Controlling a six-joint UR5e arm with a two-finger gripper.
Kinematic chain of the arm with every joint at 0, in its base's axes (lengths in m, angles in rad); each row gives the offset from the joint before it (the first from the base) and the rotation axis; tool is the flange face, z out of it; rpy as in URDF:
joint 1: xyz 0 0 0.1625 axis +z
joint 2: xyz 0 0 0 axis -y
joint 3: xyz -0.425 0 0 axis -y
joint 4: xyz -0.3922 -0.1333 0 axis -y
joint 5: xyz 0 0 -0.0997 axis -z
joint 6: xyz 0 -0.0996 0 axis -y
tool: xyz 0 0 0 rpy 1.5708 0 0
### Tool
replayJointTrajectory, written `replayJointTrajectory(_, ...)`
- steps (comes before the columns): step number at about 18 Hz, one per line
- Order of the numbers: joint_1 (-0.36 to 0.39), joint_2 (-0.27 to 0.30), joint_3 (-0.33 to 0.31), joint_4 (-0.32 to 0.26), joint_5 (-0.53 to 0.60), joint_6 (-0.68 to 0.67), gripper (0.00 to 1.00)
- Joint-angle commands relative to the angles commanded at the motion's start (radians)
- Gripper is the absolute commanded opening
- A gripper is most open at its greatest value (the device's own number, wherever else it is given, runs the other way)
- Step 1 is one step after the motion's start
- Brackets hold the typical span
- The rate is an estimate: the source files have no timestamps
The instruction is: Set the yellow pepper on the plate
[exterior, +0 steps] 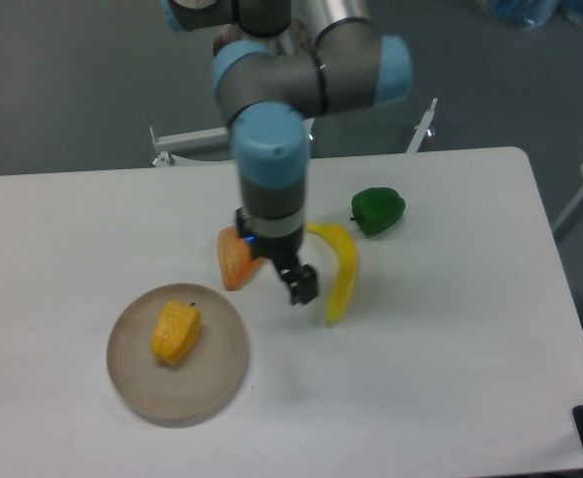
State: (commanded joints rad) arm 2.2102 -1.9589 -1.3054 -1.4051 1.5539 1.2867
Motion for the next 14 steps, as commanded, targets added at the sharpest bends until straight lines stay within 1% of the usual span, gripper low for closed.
replayJointTrajectory(3,0.075,-0.008,-0.002,0.000,0.000,0.084,1.00)
replayJointTrajectory(5,0.115,-0.009,-0.008,-0.011,0.003,0.175,1.00)
replayJointTrajectory(7,0.152,-0.008,-0.021,-0.020,0.043,0.238,1.00)
replayJointTrajectory(9,0.157,-0.011,-0.023,-0.018,0.069,0.240,1.00)
replayJointTrajectory(14,0.154,-0.023,-0.017,-0.011,0.069,0.238,1.00)
